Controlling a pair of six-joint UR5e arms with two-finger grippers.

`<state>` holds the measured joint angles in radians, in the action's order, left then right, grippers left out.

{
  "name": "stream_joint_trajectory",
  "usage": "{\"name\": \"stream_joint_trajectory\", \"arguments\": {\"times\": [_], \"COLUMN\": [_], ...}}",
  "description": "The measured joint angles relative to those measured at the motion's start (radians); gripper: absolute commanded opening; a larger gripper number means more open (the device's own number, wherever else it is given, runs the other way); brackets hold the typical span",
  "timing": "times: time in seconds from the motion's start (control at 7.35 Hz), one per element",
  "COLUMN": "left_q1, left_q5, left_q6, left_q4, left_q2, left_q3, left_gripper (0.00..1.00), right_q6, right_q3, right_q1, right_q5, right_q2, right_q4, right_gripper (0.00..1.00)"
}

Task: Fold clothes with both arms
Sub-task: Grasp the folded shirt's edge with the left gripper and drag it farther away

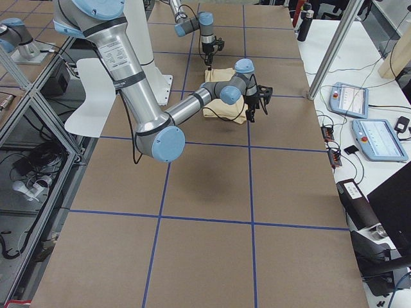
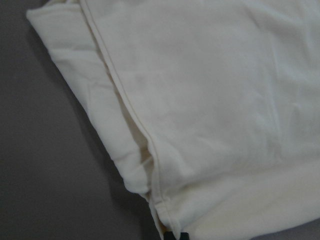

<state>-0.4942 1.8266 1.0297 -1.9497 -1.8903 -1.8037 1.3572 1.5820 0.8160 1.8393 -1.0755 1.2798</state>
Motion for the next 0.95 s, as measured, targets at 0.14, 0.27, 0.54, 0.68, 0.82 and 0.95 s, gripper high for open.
{"name": "stream_joint_trajectory", "arguments": {"times": [0.14, 0.27, 0.54, 0.68, 0.82, 0.95], "left_q1": [-0.062, -0.129, -0.242, -0.284, -0.312, -0.327], "left_q5": [-0.001, -0.006, -0.045, -0.058, -0.064, -0.064], "left_q6": [-0.085, -0.167, -0.271, -0.305, -0.332, -0.348], "left_q4": [0.016, 0.022, 0.018, 0.014, 0.006, -0.016], "left_q2": [-0.012, -0.05, -0.211, -0.31, -0.395, -0.457], "left_q3": [0.042, 0.113, 0.33, 0.452, 0.553, 0.633], "left_gripper": [0.0, 0.0, 0.0, 0.0, 0.0, 0.82], "right_q6": [0.001, 0.003, 0.005, 0.005, 0.005, 0.006], "right_q3": [-0.003, -0.004, -0.005, -0.005, -0.005, -0.004], "right_q1": [-0.001, -0.001, -0.002, -0.003, -0.004, -0.004], "right_q5": [0.0, 0.0, 0.0, 0.0, 0.0, 0.0], "right_q2": [0.002, 0.005, 0.008, 0.008, 0.008, 0.009], "right_q4": [-0.001, -0.001, -0.002, -0.002, -0.002, -0.002], "right_gripper": [1.0, 1.0, 1.0, 1.0, 1.0, 1.0]}}
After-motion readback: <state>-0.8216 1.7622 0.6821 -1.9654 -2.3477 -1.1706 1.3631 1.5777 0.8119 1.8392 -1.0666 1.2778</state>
